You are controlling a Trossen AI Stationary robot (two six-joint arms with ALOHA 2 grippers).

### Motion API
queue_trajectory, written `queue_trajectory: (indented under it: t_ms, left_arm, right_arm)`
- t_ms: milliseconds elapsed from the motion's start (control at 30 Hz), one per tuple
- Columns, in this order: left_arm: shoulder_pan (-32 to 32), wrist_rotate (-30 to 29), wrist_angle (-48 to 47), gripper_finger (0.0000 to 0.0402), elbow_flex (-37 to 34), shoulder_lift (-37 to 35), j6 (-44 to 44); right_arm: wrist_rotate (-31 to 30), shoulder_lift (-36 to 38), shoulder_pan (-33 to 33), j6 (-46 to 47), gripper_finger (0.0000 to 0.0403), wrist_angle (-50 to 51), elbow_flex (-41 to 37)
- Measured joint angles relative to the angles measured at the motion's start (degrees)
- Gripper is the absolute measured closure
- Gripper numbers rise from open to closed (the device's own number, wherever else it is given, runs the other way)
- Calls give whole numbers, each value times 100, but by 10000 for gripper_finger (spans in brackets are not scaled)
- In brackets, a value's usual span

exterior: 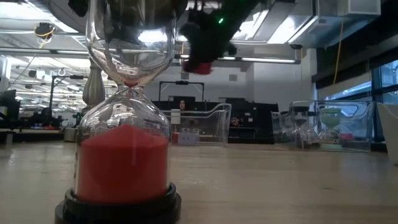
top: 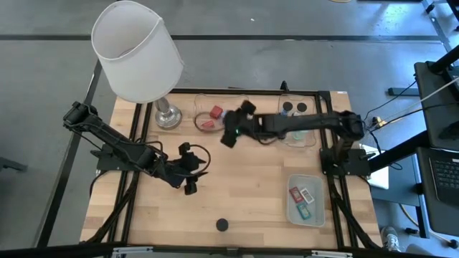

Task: Pick & Place Office items
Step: Put the red charger adapter into the left transparent bin

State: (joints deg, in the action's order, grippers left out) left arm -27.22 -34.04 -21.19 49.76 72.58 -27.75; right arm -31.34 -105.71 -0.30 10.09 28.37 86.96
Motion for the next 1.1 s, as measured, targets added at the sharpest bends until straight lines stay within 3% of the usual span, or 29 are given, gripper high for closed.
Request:
queue_trajectory:
  t_ms: [200,467,767,933,1100]
  left_arm:
    - [0,-148,-36,217,0,0,1]
    - [0,-689,-48,217,0,0,6]
    - [0,-1207,-27,217,0,0,198]
    - [0,-1800,0,217,0,0,254]
    - [4,-1991,2,217,0,0,254]
  right_arm:
    - [941,-40,-810,-164,190,-1338,-547]
    - [1643,-90,-1423,-90,179,-2369,-1143]
    - [1744,-90,-1731,-158,183,-2936,-1372]
    - [1745,-95,-1844,-158,183,-3009,-1366]
    - [1771,-419,-1840,-42,182,-3065,-1364]
